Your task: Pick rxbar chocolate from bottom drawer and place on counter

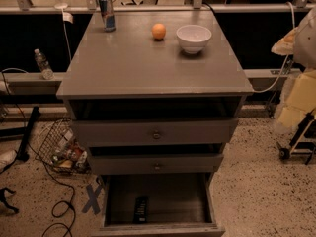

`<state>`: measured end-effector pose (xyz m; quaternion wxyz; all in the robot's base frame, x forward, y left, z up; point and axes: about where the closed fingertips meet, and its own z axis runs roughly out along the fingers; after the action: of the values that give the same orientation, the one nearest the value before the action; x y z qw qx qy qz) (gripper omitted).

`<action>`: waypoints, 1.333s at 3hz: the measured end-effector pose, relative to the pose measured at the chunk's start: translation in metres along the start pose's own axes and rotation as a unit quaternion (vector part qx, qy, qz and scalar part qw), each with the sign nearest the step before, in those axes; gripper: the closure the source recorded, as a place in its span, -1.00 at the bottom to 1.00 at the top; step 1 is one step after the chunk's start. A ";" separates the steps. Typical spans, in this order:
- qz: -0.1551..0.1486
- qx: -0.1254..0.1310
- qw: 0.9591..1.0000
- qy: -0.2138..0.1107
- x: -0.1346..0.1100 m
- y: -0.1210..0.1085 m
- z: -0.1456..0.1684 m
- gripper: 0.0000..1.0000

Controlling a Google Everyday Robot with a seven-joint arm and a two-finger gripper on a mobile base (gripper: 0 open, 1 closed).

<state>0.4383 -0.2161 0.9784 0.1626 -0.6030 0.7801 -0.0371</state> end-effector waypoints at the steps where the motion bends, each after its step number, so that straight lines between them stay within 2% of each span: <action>1: 0.000 0.000 1.000 0.000 0.000 0.000 0.000 -1.00; 2: 0.035 -0.006 0.999 -0.004 -0.006 0.012 0.017 -1.00; 3: 0.130 -0.047 0.990 -0.022 -0.014 0.044 0.093 -1.00; 4: 0.187 -0.075 0.979 -0.020 -0.024 0.062 0.144 -1.00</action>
Offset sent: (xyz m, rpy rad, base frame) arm -0.0167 0.0392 -0.0683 0.1079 0.0889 -0.2162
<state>0.4292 -0.1570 0.8317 0.1366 -0.4575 0.8763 0.0646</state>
